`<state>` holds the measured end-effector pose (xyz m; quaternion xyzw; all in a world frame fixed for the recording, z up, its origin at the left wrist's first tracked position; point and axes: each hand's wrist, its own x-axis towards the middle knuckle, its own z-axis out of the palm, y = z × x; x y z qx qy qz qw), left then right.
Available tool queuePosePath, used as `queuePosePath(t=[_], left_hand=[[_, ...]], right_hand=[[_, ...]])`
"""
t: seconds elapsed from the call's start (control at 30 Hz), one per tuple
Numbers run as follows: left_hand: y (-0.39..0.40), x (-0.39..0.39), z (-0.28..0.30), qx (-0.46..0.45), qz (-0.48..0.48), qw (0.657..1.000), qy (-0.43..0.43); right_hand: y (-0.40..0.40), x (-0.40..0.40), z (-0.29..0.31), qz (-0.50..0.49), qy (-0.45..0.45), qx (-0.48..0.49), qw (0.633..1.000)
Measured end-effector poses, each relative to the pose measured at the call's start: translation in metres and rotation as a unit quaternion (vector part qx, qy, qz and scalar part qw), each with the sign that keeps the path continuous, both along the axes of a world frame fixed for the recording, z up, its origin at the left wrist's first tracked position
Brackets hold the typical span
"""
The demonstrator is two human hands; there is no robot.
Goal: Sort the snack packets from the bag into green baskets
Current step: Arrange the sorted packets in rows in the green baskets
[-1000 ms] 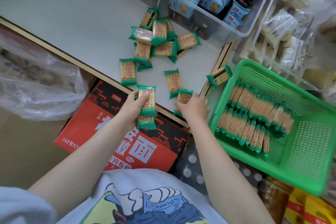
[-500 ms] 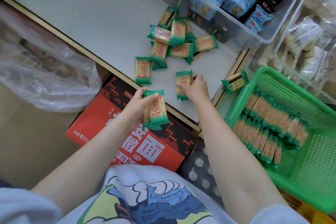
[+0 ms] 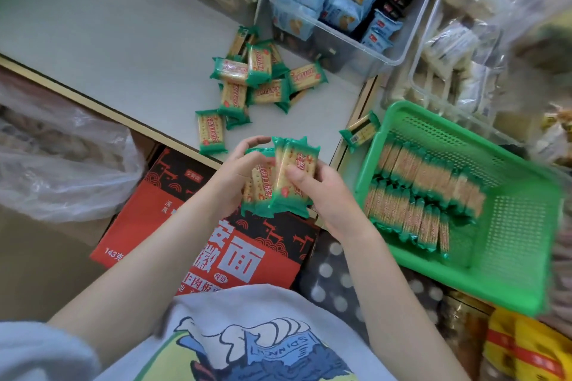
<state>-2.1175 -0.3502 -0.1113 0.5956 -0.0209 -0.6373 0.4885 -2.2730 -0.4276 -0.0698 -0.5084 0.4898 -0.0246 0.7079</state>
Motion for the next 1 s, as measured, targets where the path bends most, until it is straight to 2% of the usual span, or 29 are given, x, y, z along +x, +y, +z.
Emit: queuePosePath(t=[0.1,0.17,0.27,0.4,0.47,0.5,0.53,0.57,0.63,0.67,0.7,0.77,0.83,0.9,1.0], left_hand=[[-0.023,-0.032,0.016,-0.015,-0.044,0.998,0.030],[-0.041,-0.059,0.029,-0.022,-0.084,0.996,0.028],[-0.060,-0.104,0.041,-0.060,-0.106,0.992,-0.025],[-0.078,-0.165,0.051,-0.104,-0.157,0.982,-0.021],[-0.093,-0.194,0.052,-0.106,-0.164,0.980,-0.046],[-0.097,-0.207,0.049,-0.113,-0.180,0.973,-0.092],[-0.099,-0.217,0.042,-0.133,-0.221,0.948,-0.184],[-0.097,-0.223,0.030,-0.153,-0.287,0.894,-0.309],[-0.086,-0.225,-0.002,-0.174,-0.408,0.711,-0.546],[-0.080,-0.224,-0.016,-0.168,-0.446,0.640,-0.603],[-0.077,-0.225,-0.024,-0.158,-0.473,0.593,-0.632],[-0.073,-0.231,-0.034,-0.137,-0.488,0.555,-0.660],[-0.075,-0.235,-0.036,-0.124,-0.468,0.557,-0.675],[-0.076,-0.237,-0.035,-0.114,-0.457,0.564,-0.678],[-0.076,-0.238,-0.033,-0.111,-0.463,0.558,-0.680]], right_hand=[[0.006,-0.019,0.009,-0.018,0.031,-0.064,0.997],[0.008,-0.036,0.016,-0.037,0.012,-0.053,0.998],[0.009,-0.071,0.022,-0.068,-0.006,-0.031,0.997],[0.004,-0.127,0.028,-0.165,-0.033,0.009,0.986],[-0.002,-0.157,0.029,-0.208,-0.030,-0.015,0.978],[-0.006,-0.174,0.026,-0.224,-0.012,-0.047,0.973],[-0.011,-0.192,0.024,-0.247,0.020,-0.073,0.966],[-0.017,-0.212,0.019,-0.281,0.063,-0.099,0.953],[-0.032,-0.254,0.008,-0.349,0.165,-0.162,0.908],[-0.041,-0.274,0.001,-0.359,0.240,-0.198,0.880],[-0.050,-0.293,-0.007,-0.343,0.321,-0.228,0.853],[-0.066,-0.318,-0.022,-0.265,0.459,-0.252,0.810],[-0.077,-0.328,-0.037,-0.164,0.533,-0.248,0.792],[-0.083,-0.329,-0.053,-0.085,0.564,-0.226,0.789],[-0.088,-0.322,-0.068,-0.065,0.559,-0.205,0.801]])
